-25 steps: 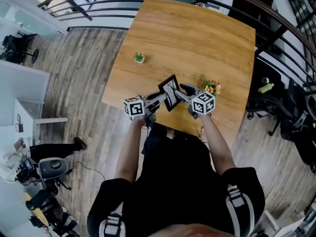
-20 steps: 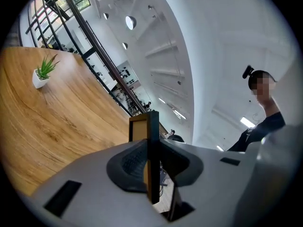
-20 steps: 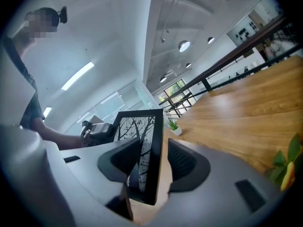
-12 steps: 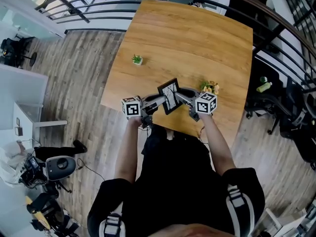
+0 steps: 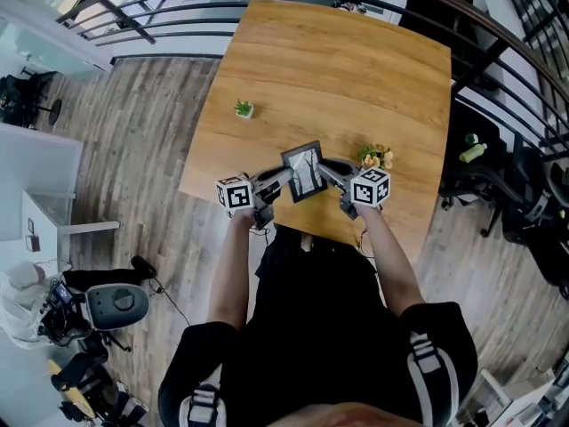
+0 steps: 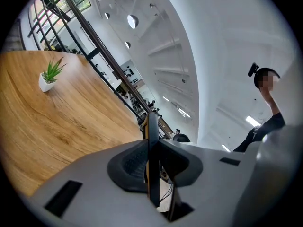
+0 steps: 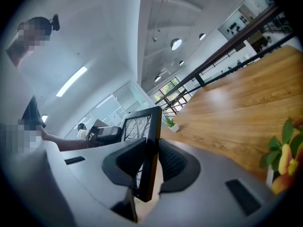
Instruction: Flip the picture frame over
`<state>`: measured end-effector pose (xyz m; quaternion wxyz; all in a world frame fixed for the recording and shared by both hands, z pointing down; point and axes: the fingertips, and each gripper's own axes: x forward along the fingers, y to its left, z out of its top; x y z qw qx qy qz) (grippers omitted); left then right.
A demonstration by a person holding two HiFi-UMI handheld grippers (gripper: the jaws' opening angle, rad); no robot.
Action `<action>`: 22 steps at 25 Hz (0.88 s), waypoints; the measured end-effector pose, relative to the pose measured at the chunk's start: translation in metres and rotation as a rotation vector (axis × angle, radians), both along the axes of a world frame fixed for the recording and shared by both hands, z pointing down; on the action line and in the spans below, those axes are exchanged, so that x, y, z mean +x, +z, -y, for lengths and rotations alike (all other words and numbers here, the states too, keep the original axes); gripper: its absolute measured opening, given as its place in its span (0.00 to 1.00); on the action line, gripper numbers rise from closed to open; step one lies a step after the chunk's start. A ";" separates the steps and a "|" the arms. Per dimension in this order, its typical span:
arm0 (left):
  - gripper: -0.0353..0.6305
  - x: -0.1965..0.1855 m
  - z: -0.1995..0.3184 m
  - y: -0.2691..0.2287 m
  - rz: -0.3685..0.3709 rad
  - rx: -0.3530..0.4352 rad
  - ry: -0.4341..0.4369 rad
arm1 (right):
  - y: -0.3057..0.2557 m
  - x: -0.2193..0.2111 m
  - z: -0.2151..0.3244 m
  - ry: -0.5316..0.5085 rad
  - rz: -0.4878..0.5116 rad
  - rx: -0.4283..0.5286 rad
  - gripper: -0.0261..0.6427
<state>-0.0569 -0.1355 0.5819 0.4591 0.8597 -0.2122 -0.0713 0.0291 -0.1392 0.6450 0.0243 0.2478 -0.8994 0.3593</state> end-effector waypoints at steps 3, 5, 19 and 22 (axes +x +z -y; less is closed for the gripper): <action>0.18 -0.006 0.006 0.009 0.035 -0.008 -0.034 | 0.003 -0.002 0.003 0.029 -0.028 -0.007 0.18; 0.18 -0.011 0.010 0.015 0.068 -0.017 -0.058 | 0.004 -0.005 0.004 0.049 -0.050 -0.007 0.18; 0.18 -0.026 0.047 0.049 0.275 -0.001 -0.107 | 0.027 -0.014 0.025 0.232 -0.184 -0.032 0.17; 0.18 -0.028 0.054 0.060 0.315 -0.002 -0.108 | 0.036 -0.016 0.029 0.257 -0.214 -0.038 0.17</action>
